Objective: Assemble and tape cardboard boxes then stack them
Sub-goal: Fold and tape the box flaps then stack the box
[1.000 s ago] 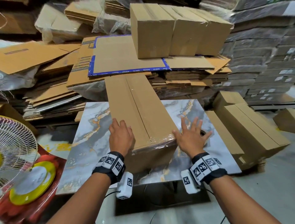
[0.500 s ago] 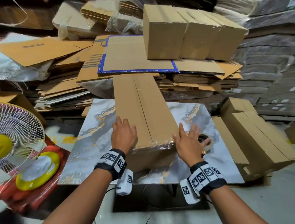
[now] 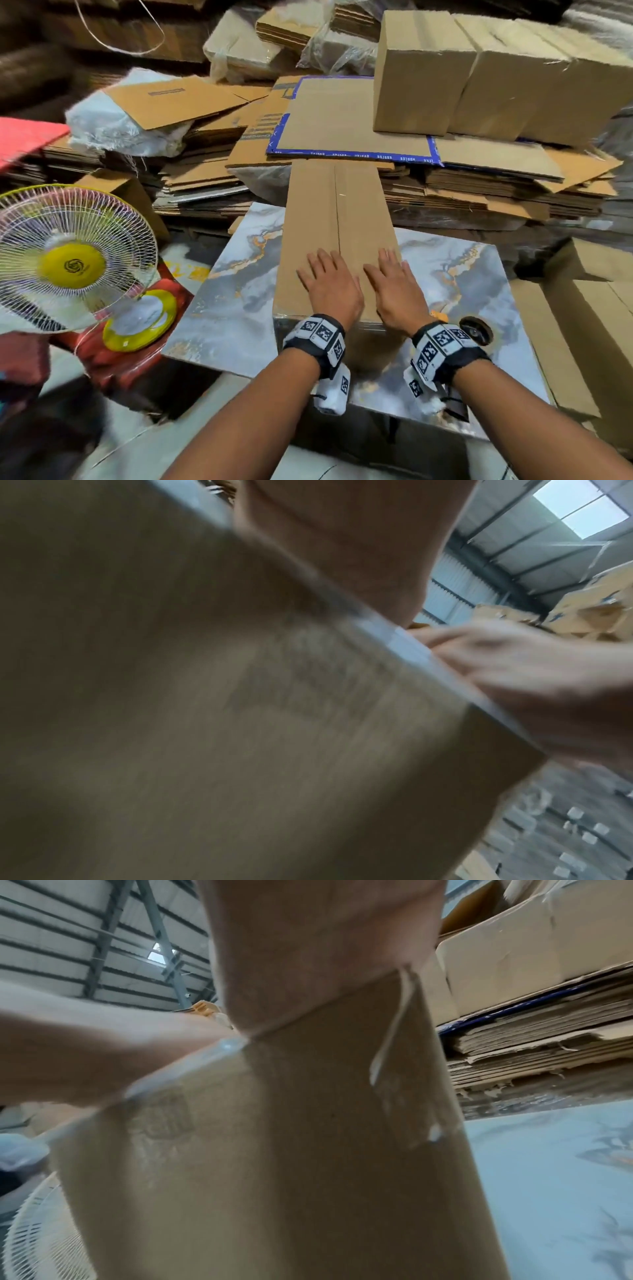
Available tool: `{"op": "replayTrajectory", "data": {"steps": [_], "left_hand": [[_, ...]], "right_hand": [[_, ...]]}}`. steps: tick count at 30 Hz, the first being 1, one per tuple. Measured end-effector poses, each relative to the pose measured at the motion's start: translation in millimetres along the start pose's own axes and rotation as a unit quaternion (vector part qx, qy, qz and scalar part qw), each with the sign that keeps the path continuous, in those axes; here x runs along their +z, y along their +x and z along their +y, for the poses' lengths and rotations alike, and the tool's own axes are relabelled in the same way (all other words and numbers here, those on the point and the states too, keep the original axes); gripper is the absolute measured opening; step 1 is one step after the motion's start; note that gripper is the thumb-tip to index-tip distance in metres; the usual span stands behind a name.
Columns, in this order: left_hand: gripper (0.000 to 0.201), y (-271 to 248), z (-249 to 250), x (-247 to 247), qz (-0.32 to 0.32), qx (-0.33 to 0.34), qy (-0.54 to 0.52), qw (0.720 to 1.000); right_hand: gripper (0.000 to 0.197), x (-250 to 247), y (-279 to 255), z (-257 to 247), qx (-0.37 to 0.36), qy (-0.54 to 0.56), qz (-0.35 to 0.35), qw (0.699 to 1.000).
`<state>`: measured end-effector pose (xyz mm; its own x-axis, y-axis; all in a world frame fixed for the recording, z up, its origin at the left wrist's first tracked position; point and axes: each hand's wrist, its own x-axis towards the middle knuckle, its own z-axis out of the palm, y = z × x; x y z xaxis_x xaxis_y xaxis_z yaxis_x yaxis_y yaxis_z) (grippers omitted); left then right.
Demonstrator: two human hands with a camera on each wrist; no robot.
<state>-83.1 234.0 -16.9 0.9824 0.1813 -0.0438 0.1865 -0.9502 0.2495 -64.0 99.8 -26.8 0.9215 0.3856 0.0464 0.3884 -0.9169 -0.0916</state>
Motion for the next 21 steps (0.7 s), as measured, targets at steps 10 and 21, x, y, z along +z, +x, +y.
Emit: {"op": "replayTrajectory", "data": {"steps": [10, 21], "left_hand": [[0.079, 14, -108, -8, -0.021, 0.052, -0.079, 0.995], [0.067, -1, -126, 11, 0.049, -0.142, -0.731, 0.666]], "right_hand": [[0.043, 12, 5, 11, -0.064, 0.088, 0.016, 0.994], [0.043, 20, 6, 12, -0.053, 0.100, 0.018, 0.993]]}}
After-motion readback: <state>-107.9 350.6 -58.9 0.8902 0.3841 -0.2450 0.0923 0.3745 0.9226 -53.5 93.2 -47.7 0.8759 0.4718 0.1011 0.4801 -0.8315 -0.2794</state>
